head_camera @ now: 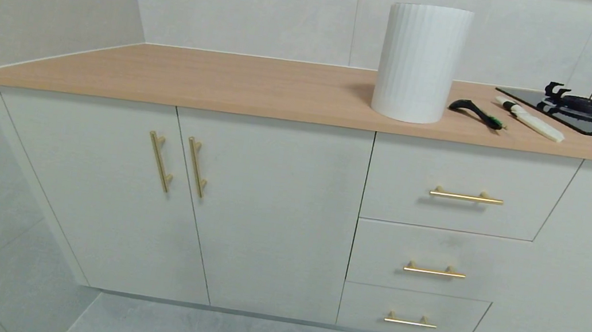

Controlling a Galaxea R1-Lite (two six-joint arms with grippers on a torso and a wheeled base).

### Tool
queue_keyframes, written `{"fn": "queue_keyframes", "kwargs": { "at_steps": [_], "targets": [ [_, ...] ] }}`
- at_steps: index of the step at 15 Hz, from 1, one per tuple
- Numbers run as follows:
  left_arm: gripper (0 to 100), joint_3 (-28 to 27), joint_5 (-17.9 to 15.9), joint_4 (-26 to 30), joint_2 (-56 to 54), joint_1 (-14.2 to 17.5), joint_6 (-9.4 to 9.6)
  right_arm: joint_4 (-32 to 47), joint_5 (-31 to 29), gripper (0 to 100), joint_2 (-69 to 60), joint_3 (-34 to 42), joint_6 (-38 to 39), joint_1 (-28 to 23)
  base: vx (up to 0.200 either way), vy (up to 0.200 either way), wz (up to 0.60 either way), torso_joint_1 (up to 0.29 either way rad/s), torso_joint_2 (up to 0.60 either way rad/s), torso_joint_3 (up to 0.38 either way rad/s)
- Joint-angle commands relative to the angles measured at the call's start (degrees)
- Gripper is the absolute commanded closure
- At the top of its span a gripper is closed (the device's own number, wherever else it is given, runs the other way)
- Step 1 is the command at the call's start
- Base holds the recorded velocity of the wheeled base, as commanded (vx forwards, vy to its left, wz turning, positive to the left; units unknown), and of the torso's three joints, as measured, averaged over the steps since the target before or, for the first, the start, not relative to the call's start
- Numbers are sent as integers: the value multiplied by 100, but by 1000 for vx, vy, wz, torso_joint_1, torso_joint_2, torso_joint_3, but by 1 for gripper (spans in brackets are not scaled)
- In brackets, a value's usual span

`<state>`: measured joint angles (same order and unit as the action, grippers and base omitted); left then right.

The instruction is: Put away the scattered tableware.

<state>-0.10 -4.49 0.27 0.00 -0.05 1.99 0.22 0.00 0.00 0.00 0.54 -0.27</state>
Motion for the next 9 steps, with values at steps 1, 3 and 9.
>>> {"fn": "queue_keyframes", "kwargs": {
  "at_steps": [1, 3, 9],
  "targets": [
    [0, 1, 0, 0, 9, -4, 3, -4, 0, 0, 9, 0, -1, -8, 0, 0, 0, 0, 0, 0],
    [0, 1, 0, 0, 9, -4, 12, 4, 0, 0, 9, 0, -1, -8, 0, -100, 0, 1, 1, -1],
    [0, 1, -8, 0, 9, -4, -5, 4, 9, 0, 18, 0, -10, -8, 0, -100, 0, -1, 1, 2]
  ]
}}
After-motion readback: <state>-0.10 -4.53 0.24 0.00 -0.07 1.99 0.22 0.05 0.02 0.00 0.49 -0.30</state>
